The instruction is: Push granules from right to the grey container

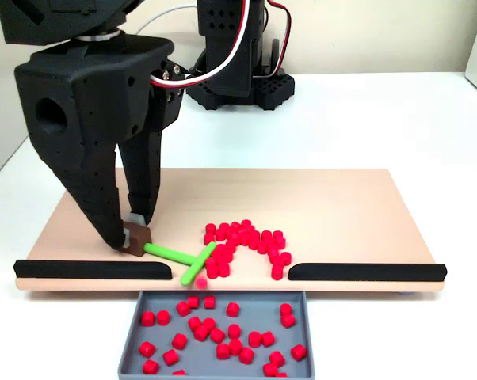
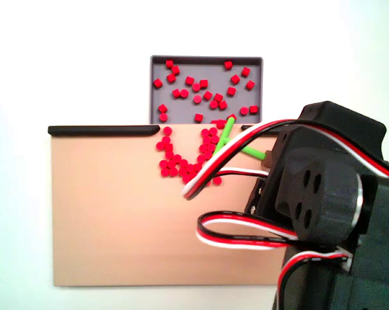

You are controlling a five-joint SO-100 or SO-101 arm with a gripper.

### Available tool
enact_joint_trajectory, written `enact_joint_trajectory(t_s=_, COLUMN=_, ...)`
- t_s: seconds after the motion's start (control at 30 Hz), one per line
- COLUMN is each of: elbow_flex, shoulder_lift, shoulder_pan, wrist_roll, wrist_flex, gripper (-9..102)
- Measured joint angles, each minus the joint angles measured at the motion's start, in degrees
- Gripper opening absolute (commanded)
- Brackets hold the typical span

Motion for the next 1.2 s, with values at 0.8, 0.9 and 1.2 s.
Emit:
enact_joint_trajectory(t_s=0.8, elbow_flex=1.5, shoulder_lift=12.2, shoulder_pan=1.6, wrist_roll=8.3, wrist_flex=2.8, gripper=0)
enact_joint_trajectory(t_s=0.9, elbow_flex=6.8, shoulder_lift=17.1, shoulder_pan=0.4, wrist_roll=16.3, wrist_flex=2.9, gripper=0)
enact_joint_trajectory(t_s=1.2, elbow_flex=25.8, shoulder_lift=33.9, shoulder_pan=-5.1, wrist_roll=49.1, wrist_flex=2.9, gripper=0)
